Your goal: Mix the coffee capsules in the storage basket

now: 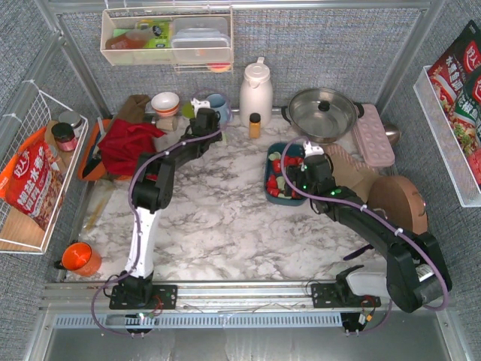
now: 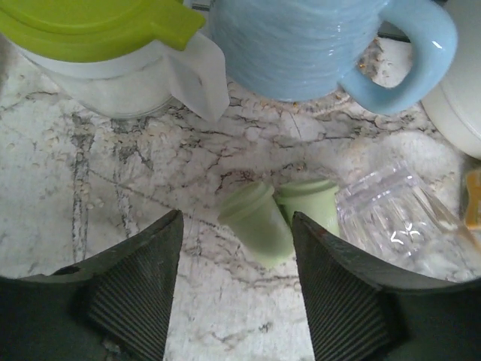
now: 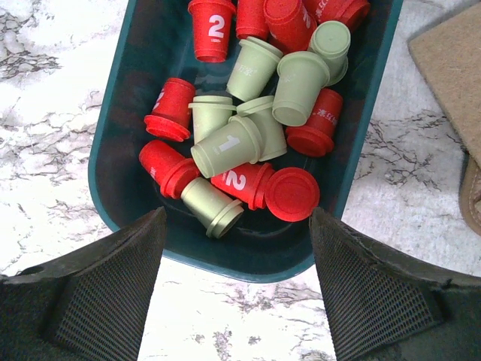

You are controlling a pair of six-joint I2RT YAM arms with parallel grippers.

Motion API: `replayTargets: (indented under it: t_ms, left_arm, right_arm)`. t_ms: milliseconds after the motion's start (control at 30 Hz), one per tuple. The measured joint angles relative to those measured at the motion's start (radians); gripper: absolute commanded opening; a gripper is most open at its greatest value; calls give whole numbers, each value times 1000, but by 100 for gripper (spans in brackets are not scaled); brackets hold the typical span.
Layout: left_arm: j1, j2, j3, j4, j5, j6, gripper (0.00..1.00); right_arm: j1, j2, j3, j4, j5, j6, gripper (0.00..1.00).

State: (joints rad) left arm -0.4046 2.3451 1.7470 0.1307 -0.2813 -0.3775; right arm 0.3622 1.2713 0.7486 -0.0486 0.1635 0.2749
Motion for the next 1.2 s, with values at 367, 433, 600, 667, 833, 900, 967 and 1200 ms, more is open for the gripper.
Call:
replayTargets:
  t_ms: [367,433,600,667,833,900,967,1200]
  left_arm:
    - [-2,125,188,-217,-33,-42,51]
    - [-1,125,192,-228,-35,-42,47]
    - [0,123,189,-236,-35,-40,32]
    - [1,112,178,-244,-33,-34,30]
    - [3,33,87,-272,3,-17,31]
    - [3,-32,9,-255,32,-8,31]
    - [2,-119,-93,-208,68,8,32]
    - [-2,-470,-543,85,272,64,36]
  right_arm:
    - [0,0,0,0,-12,1,81]
    - [0,0,0,0,-13,1,81]
    - [-1,3,0,0,-14,1,81]
    - [-2,6,5,0,-14,2,81]
    - [-2,8,6,-1,-14,3,81]
    - [-2,8,6,-1,-15,3,81]
    - [-2,8,8,-2,-15,3,81]
    - [-2,-4,32,-20,-48,3,82]
